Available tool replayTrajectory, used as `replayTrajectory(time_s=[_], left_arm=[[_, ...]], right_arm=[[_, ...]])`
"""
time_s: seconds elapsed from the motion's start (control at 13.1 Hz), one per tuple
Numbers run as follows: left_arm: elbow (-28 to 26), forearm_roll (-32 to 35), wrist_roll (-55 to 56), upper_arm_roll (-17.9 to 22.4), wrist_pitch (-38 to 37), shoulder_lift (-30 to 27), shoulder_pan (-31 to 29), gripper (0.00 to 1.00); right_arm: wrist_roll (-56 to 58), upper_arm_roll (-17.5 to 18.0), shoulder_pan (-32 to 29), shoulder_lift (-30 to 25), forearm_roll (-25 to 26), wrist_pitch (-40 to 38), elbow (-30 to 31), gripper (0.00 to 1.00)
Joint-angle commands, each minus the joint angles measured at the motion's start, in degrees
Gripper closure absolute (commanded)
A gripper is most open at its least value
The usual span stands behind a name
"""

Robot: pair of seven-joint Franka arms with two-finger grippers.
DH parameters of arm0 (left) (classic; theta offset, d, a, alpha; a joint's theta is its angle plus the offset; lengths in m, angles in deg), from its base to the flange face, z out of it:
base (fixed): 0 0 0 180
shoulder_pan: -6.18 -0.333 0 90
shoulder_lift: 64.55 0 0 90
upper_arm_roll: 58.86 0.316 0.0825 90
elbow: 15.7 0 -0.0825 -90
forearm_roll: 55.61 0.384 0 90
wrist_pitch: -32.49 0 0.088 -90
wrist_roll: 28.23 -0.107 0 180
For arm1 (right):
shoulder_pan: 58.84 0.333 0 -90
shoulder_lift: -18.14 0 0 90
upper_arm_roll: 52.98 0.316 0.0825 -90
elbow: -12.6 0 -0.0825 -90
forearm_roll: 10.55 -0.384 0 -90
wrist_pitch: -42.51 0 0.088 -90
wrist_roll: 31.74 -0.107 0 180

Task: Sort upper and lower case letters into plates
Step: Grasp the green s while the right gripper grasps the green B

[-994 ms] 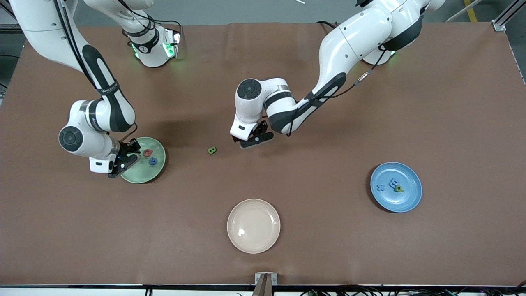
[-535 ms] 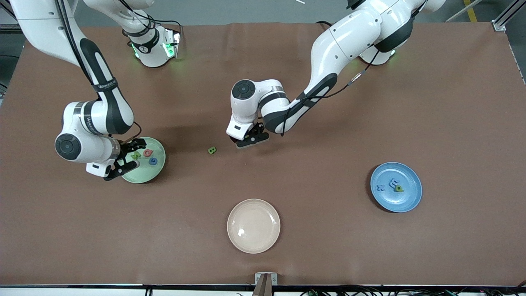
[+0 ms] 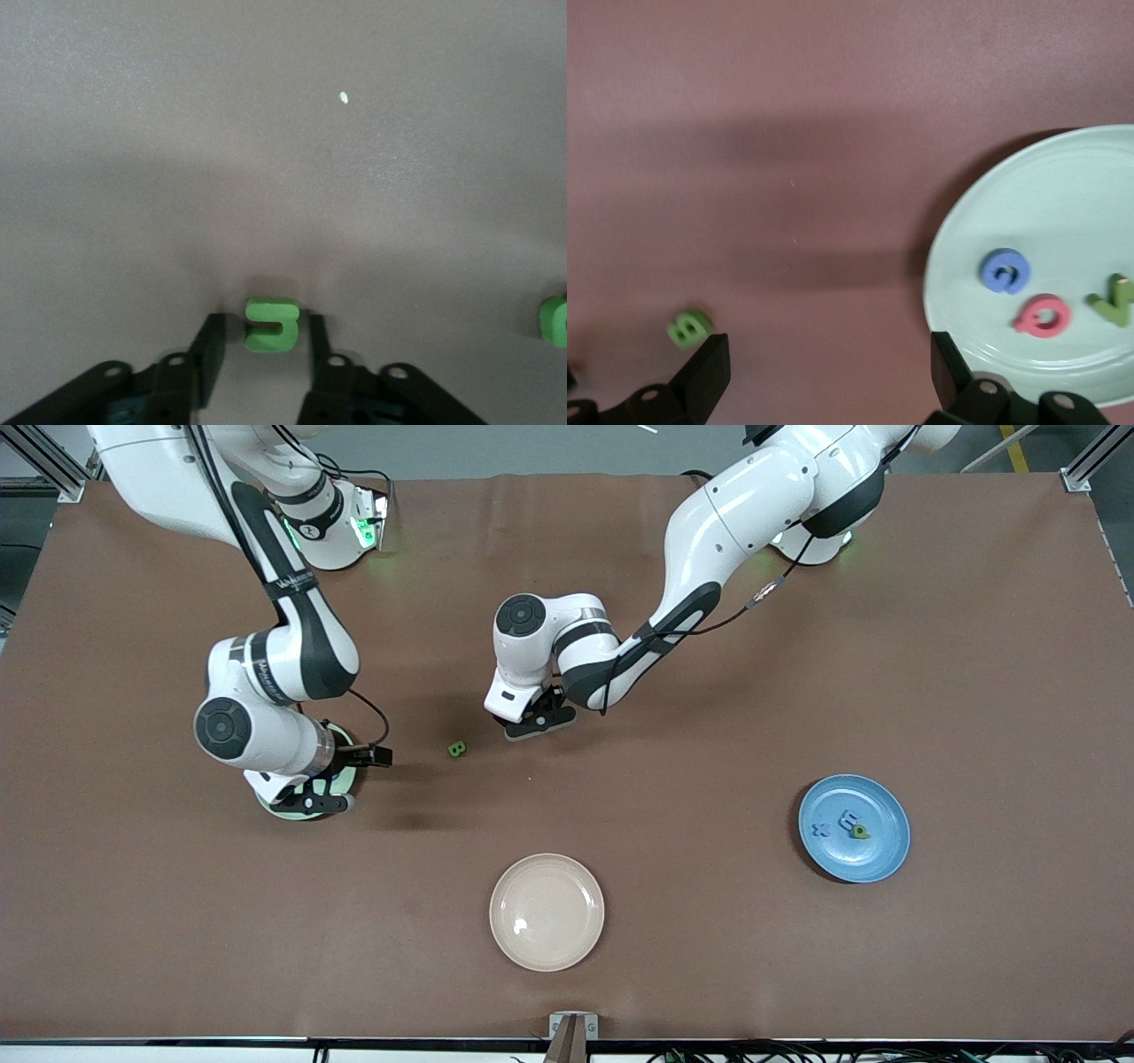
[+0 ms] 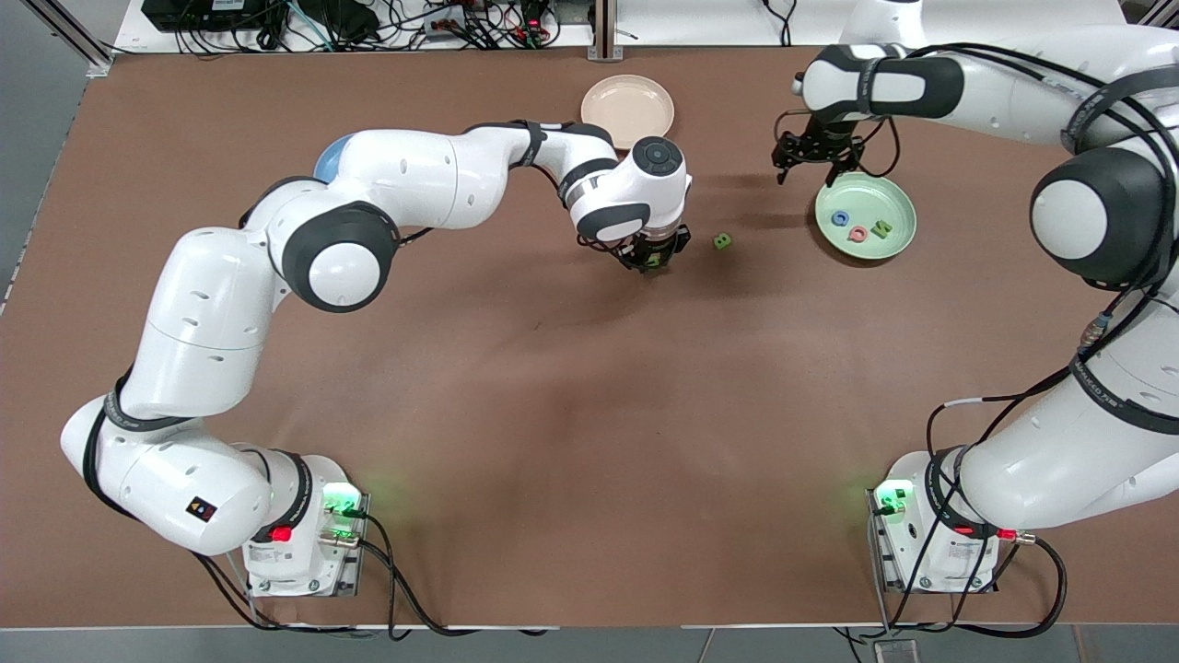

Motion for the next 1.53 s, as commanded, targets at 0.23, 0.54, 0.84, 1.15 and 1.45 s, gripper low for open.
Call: replayTrajectory(time_s=[0.23,0.54,0.84,1.15,1.45], left_arm=[[1.77,-1.02,-0.32,1.82,-0.05,0.99,0.77,0.93],[1.24,-3.48,-0.67,1.39,-4.42,-4.01,-6.33,1.00],[-0.68,-3.40,-3.12,0.51,-8.83,-8.84,-16.34,1.00],[-7.53,-3.40,-14.96,-7.47,-10.77,-13.16,-34.16,1.00],[-9.83,-2.34,-24.47,-12.94,-15.60,-13.43,-48.08,1.00]], right_arm=[[-20.35,-0.25,7.78,3.08,-1.01,8.29,0.74,0.00],[-32.50,-0.34,13.06,4.06,-0.92,18.58,6.10,0.00],[-34.44,-0.60,16.32,4.06,-0.66,22.63,11.02,0.07],[-35.33,-0.61,17.02,4.06,-0.65,24.84,12.79,0.31],[-35.41,-0.61,17.29,3.97,-0.57,24.75,12.97,0.71]])
